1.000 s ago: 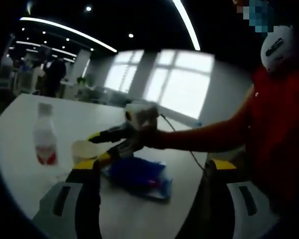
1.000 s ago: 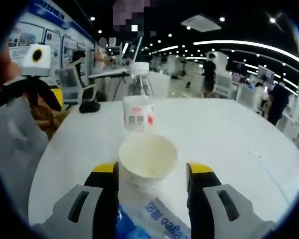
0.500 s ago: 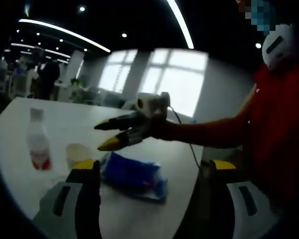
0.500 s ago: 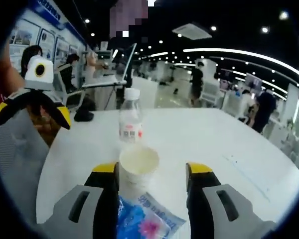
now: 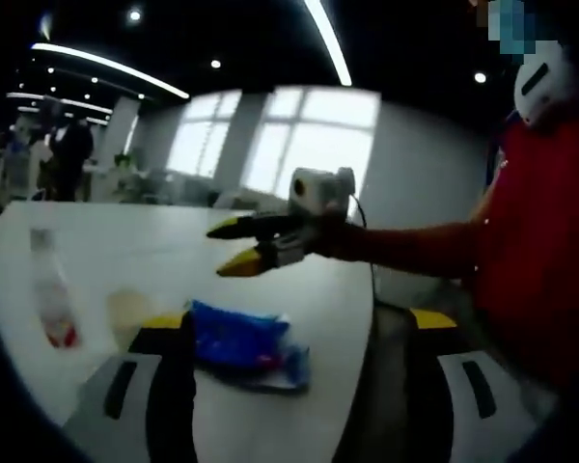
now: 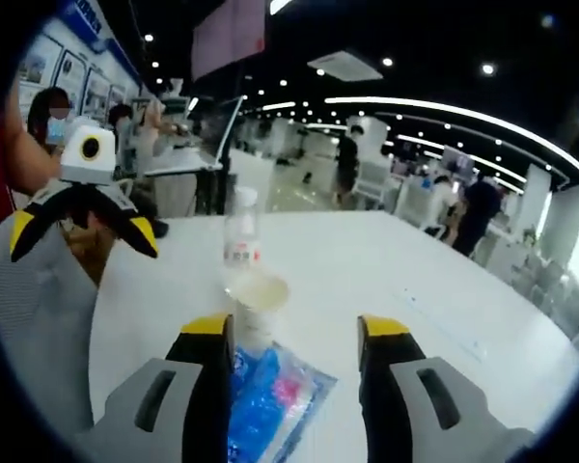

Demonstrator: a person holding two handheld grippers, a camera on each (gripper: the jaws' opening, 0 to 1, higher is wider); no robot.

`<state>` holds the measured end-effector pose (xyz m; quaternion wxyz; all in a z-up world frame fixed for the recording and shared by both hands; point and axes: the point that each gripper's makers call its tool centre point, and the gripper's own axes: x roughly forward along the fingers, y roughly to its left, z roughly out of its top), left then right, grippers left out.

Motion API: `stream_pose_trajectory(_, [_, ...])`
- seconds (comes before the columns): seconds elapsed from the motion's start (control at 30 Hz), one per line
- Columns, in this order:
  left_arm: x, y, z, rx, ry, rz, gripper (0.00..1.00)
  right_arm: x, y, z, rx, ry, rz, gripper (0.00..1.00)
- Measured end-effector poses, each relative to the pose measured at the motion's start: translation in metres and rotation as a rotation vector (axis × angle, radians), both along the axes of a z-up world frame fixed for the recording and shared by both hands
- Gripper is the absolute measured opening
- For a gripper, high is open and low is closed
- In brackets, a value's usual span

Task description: Arrange the tabletop items into an orderly group along one side of the table until the central work area is clear of visible clutter.

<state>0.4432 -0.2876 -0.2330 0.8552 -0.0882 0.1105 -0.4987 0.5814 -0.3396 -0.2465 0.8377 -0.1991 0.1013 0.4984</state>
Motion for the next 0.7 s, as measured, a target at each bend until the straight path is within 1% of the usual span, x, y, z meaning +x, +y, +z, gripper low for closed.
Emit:
stream_pose_trajectory(0.1, [-0.001,-0.002,-0.001,0.007,-0.003,-0.019,0.86,-0.01,-0.012,0.002,0.0,-0.007,-0.03,0.51])
stream_pose_trajectory(0.23, [-0.003,-0.003,-0.006,0.019,0.004,-0.05,0.86,-0.023,-0.026,0.001,-0.012,-0.011,-0.064,0.51])
stream_pose_trajectory(0.3, [-0.004,-0.004,-0.009,0.023,0.009,-0.065,0.86,-0.031,-0.033,-0.002,-0.034,-0.013,-0.074,0.5])
stream_pose_trajectory(0.47, [-0.005,-0.008,-0.011,0.028,0.013,-0.092,0.86,-0.047,-0.047,-0.009,-0.1,-0.024,-0.064,0.51])
stream_pose_trajectory(0.5, [-0.005,-0.008,-0.011,0.027,0.012,-0.095,0.86,-0.052,-0.051,-0.011,-0.127,-0.03,-0.059,0.5])
stream_pose_trajectory(0.7, [-0.001,-0.012,-0.009,0.035,0.011,-0.114,0.85,-0.068,-0.066,-0.015,-0.157,-0.035,-0.053,0.5])
